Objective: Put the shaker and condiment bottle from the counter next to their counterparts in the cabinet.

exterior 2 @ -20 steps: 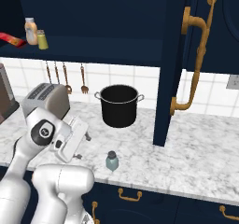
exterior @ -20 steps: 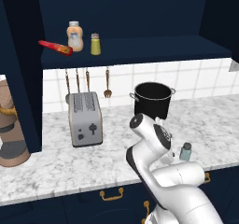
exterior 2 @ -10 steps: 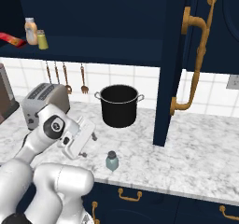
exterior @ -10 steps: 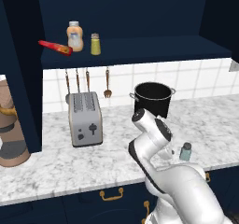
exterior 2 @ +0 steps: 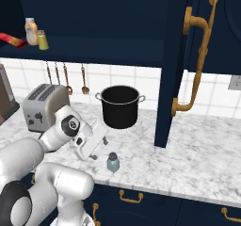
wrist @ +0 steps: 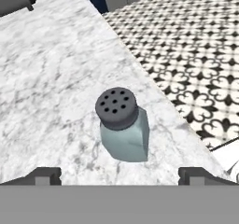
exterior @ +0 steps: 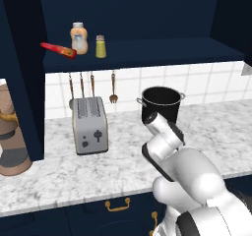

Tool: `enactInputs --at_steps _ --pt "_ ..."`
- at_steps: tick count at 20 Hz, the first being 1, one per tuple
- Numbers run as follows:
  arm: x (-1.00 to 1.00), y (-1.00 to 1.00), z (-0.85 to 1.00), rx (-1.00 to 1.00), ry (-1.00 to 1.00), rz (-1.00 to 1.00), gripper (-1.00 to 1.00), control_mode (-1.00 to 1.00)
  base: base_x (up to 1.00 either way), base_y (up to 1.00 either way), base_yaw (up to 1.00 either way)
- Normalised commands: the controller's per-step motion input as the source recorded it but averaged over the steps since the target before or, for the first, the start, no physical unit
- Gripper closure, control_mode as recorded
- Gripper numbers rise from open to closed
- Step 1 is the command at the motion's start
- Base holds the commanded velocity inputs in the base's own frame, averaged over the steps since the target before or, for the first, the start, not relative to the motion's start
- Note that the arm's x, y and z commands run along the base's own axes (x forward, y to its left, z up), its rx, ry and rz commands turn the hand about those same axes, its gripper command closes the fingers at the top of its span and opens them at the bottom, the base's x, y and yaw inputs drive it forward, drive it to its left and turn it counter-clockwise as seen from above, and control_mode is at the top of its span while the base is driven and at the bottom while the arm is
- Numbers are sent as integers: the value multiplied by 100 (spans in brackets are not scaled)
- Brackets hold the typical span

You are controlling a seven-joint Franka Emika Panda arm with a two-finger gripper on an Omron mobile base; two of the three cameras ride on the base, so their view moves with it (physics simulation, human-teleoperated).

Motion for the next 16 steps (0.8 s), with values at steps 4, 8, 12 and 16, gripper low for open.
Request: enactInputs --at_steps 4,8,12,16 --pt "0 -6 -6 0 2 0 -100 -100 0 0 0" --pt "0 0 0 1 7 0 -100 -100 0 0 0" --pt "0 -6 -6 0 7 0 -100 -100 0 0 0" --pt "-5 -21 -23 0 4 0 -100 -100 0 0 0"
